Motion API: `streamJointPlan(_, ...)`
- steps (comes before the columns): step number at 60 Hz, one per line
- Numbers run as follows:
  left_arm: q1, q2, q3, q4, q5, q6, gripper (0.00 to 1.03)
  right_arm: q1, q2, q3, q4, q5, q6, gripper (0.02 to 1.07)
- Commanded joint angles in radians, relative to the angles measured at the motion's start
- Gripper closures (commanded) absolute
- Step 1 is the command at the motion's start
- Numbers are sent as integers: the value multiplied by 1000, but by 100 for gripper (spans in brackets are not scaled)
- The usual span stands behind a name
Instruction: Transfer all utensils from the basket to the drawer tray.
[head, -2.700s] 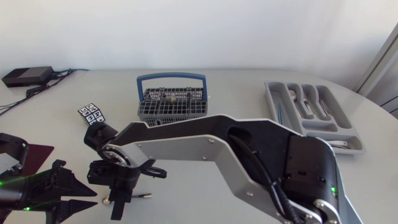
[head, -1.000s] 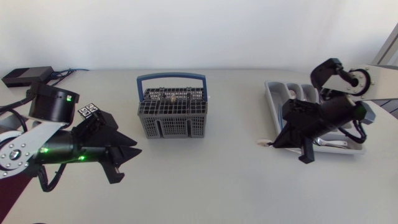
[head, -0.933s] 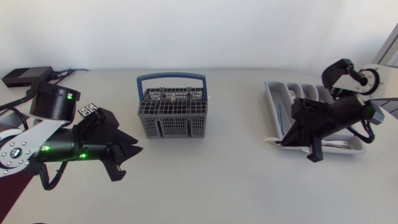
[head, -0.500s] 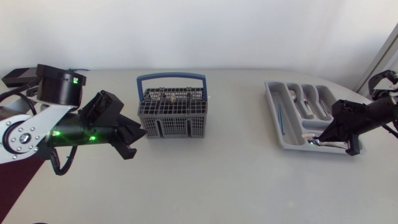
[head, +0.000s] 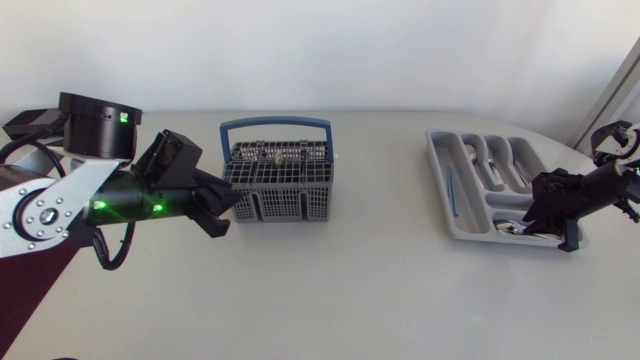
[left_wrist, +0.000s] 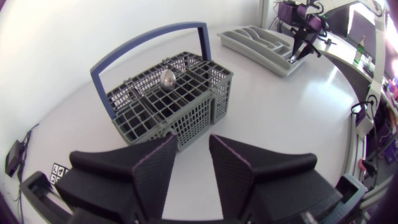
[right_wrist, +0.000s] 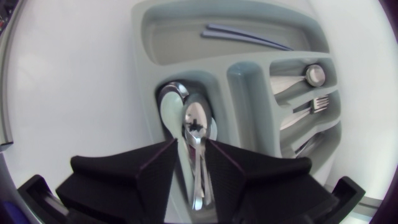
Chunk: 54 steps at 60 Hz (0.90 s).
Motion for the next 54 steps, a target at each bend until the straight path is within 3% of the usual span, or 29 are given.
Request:
streamJointPlan(1, 6, 15, 24, 18, -5, -30, 63, 36, -74, -44, -12, 9, 21, 31)
streamJointPlan(7, 15, 8, 26, 24, -5, -32, 63, 95, -168, -62, -14, 18, 101, 22)
streamJointPlan(24, 63, 12, 27, 70, -5, -48, 60, 527, -364, -1, -83, 15, 650, 21)
streamJointPlan(37, 87, 54, 29, 118, 0, -48, 59, 873, -270, 120, -38, 56, 1087, 21)
streamJointPlan(54, 132, 140, 29, 199, 75, -45, 56, 1068, -54, 330, 14, 50, 1452, 22)
